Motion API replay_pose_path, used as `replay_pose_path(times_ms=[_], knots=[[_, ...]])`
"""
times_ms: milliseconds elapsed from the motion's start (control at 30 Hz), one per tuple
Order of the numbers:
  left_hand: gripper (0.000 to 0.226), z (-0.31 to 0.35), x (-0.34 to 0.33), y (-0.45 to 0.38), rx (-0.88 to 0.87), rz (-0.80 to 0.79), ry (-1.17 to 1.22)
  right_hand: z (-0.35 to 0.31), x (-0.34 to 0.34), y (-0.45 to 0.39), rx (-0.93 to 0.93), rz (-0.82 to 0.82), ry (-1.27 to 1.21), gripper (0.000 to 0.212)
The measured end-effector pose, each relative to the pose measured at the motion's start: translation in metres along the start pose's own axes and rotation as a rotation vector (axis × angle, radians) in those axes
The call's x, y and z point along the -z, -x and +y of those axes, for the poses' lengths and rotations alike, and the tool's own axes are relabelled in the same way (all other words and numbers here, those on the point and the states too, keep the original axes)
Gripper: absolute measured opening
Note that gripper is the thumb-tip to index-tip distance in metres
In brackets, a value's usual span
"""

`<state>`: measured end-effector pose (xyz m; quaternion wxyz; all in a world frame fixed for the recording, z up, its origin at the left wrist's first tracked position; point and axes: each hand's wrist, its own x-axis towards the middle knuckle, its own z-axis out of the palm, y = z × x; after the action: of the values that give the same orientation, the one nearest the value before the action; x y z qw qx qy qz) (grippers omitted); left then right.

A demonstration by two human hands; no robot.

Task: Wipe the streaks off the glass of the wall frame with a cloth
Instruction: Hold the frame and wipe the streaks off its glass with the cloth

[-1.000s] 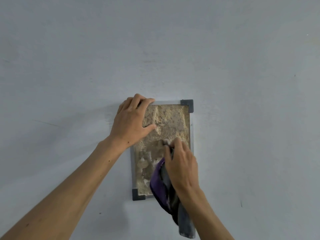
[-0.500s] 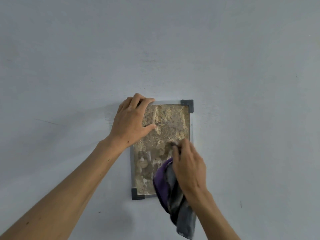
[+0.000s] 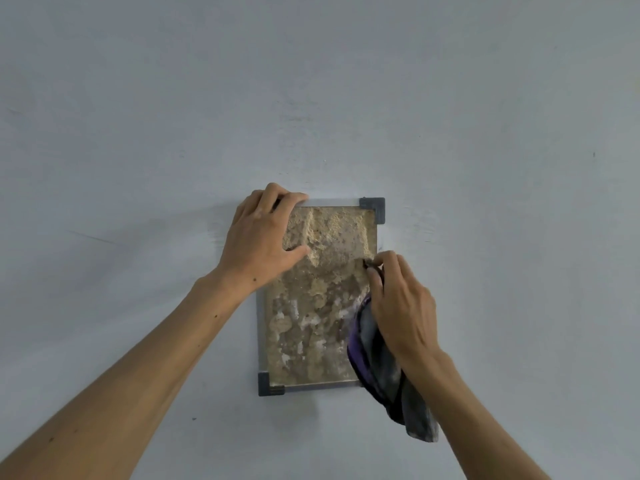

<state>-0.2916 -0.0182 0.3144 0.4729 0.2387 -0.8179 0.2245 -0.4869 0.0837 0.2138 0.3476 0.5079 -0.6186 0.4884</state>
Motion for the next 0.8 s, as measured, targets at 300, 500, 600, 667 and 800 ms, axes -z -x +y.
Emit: replay_pose_path(times_ms=[300,500,600,667,800], knots=[[0.075,0.0,-0.001,0.0,0.005,-0.001,-0.002,0.005,0.001,0.001,0.173,-0.067,0.015,0.012],[0.075,0.002,-0.001,0.001,0.011,0.001,0.006,0.007,-0.003,0.013,0.218,-0.077,0.018,0.012],[0.076,0.002,-0.001,0.001,0.013,-0.002,-0.002,0.016,0.0,0.033,0.256,-0.154,0.063,0.008],[0.075,0.002,-0.001,0.001,0.014,0.006,0.001,0.015,0.001,0.021,0.264,-0.116,0.063,0.011],[0.074,0.003,-0.001,0.001,0.01,0.005,0.004,0.011,0.001,-0.006,0.218,-0.036,0.049,0.012]])
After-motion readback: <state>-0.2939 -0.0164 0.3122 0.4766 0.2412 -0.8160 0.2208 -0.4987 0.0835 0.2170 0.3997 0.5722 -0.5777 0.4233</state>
